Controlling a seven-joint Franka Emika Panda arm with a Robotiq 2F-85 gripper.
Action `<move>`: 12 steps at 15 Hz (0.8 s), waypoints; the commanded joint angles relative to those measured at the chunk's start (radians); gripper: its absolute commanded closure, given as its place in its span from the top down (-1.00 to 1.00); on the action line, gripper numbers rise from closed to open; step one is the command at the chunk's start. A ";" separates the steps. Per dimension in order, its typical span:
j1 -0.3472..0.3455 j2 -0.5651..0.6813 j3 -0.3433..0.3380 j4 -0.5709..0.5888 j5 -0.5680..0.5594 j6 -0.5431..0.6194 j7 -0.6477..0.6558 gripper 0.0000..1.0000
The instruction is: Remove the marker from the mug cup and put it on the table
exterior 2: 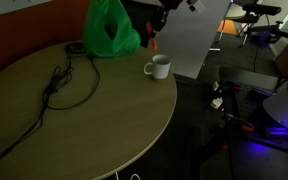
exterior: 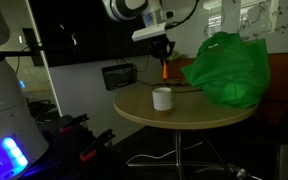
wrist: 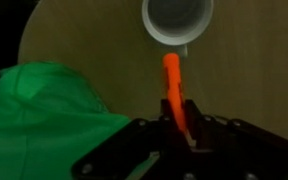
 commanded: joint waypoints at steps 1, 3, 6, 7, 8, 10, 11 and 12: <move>0.090 -0.068 -0.099 -0.020 -0.004 -0.136 0.120 -0.91; 0.127 -0.053 -0.132 -0.008 -0.024 -0.246 0.215 -0.91; 0.181 0.003 -0.143 0.006 0.027 -0.347 0.304 -0.91; 0.196 0.022 -0.138 0.011 0.058 -0.356 0.316 -0.91; 0.213 0.043 -0.129 0.014 0.092 -0.343 0.326 -0.91; 0.242 0.083 -0.115 0.024 0.112 -0.319 0.372 -0.91; 0.254 0.105 -0.109 0.034 0.116 -0.311 0.392 -0.91; 0.264 0.130 -0.103 0.050 0.124 -0.321 0.409 -0.91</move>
